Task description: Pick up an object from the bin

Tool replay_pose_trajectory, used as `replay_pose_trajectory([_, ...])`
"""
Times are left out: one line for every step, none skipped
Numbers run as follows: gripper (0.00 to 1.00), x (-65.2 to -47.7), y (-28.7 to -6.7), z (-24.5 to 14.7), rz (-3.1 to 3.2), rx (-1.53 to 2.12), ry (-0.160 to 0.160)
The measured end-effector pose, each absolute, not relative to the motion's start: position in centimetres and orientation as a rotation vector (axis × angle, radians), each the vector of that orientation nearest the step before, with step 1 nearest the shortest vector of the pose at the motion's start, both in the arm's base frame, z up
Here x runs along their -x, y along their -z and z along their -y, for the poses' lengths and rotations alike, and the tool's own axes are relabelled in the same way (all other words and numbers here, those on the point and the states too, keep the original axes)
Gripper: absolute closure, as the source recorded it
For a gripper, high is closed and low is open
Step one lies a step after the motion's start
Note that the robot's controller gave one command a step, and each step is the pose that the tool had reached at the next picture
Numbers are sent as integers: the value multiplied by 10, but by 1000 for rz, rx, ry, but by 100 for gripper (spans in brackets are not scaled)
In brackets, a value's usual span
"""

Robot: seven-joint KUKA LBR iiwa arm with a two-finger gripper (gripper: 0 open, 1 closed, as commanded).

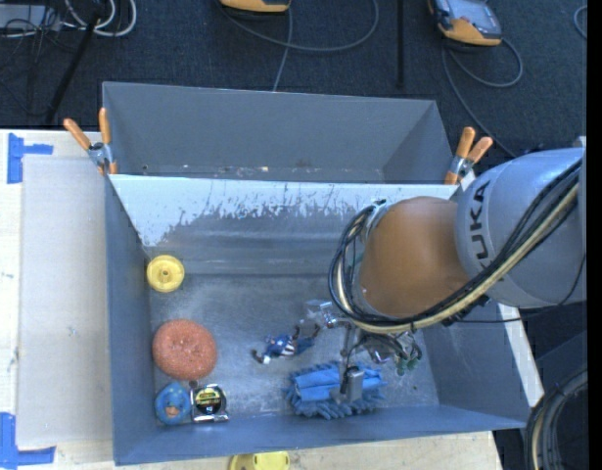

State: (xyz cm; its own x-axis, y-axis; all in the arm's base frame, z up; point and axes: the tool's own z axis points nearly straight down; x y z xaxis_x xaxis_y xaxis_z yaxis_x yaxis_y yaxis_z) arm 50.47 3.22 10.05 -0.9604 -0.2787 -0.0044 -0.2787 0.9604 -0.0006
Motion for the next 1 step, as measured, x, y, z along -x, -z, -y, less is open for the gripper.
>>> replay_pose_trajectory([100,-502,-76,-33,-3119,186,4])
